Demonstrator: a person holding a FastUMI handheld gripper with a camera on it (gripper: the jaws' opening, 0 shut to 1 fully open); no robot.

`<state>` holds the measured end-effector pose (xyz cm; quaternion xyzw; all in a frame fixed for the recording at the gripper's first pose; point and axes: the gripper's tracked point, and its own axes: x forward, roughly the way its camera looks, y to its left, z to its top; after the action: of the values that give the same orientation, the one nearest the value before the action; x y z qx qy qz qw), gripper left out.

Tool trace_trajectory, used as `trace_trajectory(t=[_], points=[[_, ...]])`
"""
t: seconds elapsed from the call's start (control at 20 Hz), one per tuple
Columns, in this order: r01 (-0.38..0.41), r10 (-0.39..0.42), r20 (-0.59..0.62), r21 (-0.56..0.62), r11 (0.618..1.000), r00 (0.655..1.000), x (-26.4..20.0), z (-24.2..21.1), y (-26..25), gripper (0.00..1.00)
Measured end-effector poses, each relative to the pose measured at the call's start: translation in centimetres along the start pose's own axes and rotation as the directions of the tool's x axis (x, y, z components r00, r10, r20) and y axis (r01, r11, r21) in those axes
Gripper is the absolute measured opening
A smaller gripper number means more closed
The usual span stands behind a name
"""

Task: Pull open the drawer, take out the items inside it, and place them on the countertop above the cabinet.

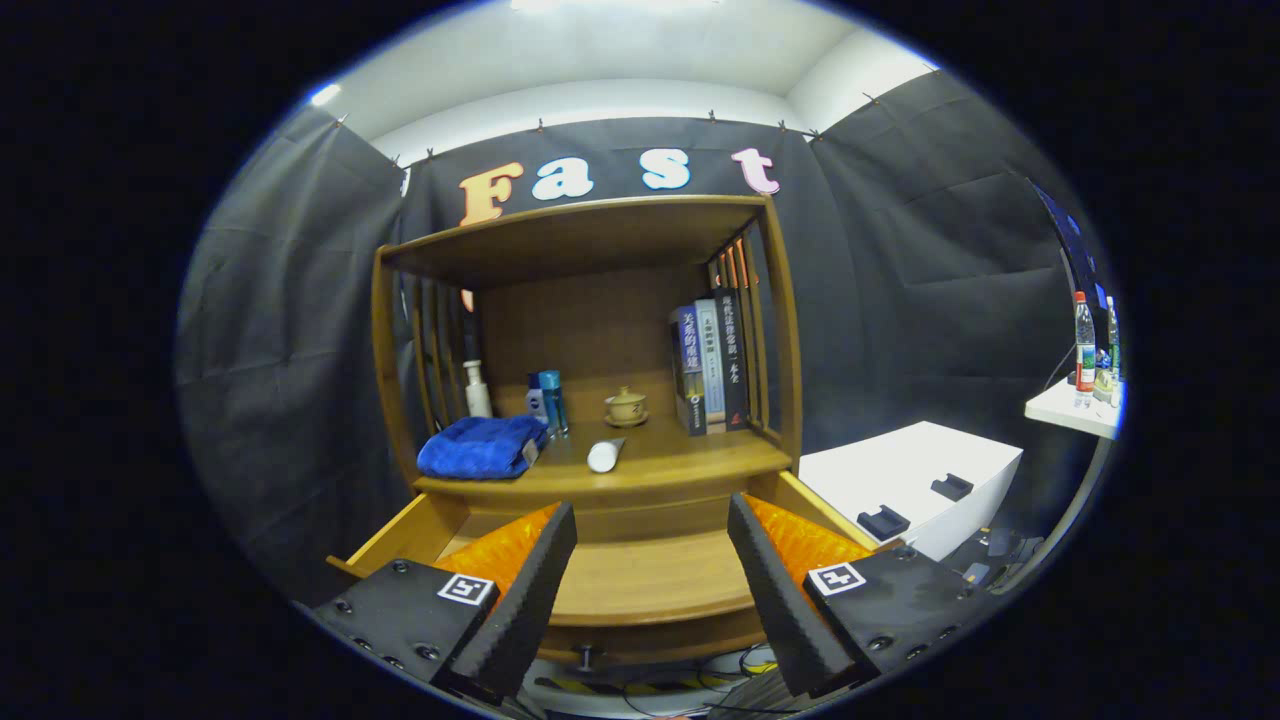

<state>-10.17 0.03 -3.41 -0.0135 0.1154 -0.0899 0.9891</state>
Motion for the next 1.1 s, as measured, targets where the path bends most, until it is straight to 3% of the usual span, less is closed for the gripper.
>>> trace_trajectory(t=[0.35, 0.55, 1.1], points=[[-0.029, 0.025, -0.053, -0.065, 0.997, 0.998, -1.6, -9.1, 4.6, 0.99], [-0.025, 0.014, -0.092, -0.128, 0.991, 0.996, -0.7, -12.6, 4.5, 0.99], [-0.034, 0.026, -0.086, -0.102, 0.994, 0.996, 1.2, -13.4, 5.1, 0.97]])
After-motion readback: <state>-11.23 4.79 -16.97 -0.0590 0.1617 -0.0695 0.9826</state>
